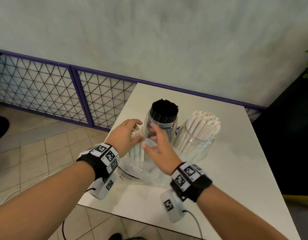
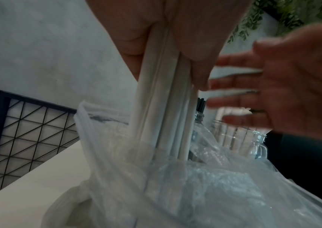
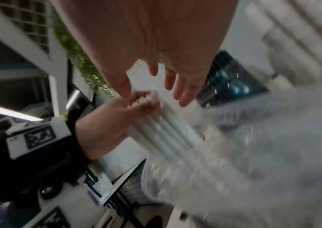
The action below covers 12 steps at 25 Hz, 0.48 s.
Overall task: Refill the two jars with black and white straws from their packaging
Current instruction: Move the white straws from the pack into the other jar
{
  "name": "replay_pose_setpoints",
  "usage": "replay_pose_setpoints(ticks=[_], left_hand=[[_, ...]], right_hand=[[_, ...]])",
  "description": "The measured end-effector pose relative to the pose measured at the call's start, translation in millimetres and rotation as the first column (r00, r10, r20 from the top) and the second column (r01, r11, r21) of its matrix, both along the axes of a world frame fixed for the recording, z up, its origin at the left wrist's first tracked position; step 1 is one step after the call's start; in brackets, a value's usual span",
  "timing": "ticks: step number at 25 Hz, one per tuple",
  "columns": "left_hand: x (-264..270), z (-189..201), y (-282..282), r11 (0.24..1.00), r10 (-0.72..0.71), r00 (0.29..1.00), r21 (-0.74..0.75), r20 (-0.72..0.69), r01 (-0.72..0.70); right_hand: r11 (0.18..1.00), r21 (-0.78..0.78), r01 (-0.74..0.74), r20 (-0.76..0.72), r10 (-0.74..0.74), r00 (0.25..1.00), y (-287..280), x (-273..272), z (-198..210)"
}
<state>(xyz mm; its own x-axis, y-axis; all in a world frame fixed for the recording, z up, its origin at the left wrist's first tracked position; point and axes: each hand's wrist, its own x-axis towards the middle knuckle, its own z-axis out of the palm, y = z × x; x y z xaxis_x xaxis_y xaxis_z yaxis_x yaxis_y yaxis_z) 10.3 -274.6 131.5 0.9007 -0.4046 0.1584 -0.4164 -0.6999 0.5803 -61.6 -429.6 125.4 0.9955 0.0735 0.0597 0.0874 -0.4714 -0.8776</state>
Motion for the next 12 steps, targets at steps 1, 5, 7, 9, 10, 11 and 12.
replay_pose_setpoints(ticks=[1, 5, 7, 9, 10, 11, 12], left_hand=[[-1.7, -0.1, 1.0, 1.000, 0.004, 1.000, -0.029, -0.010, -0.005], [-7.1, 0.3, 12.8, 0.996, -0.031, 0.998, -0.082, -0.058, 0.026], [-7.9, 1.0, 23.1, 0.999, -0.009, 0.997, -0.050, -0.079, 0.005], [-8.4, 0.9, 30.9, 1.000, 0.003, 0.995, -0.020, -0.099, -0.005], [-9.1, 1.0, 32.4, 1.000, -0.004, 0.994, -0.021, -0.107, 0.002], [-10.6, 1.0, 32.7, 0.999, -0.015, 0.993, -0.031, -0.120, 0.012], [-12.2, 1.6, 31.4, 0.999, -0.029, 0.991, -0.045, -0.134, 0.023]], right_hand=[[0.997, 0.080, 0.004, -0.091, 0.003, 0.996, 11.7, 2.1, -13.0], [0.981, 0.161, 0.109, -0.189, -0.078, 0.979, 29.1, 15.8, -41.2], [0.974, 0.183, 0.135, -0.171, -0.104, 0.980, 28.0, 17.6, -43.9], [0.971, 0.196, 0.137, -0.142, -0.110, 0.984, 24.3, 18.8, -42.4], [0.971, 0.200, 0.131, -0.130, -0.106, 0.986, 22.7, 19.3, -40.0], [0.972, 0.189, 0.136, -0.121, -0.115, 0.986, 22.0, 20.6, -40.5], [0.975, 0.171, 0.142, -0.106, -0.125, 0.987, 21.5, 22.2, -40.1]])
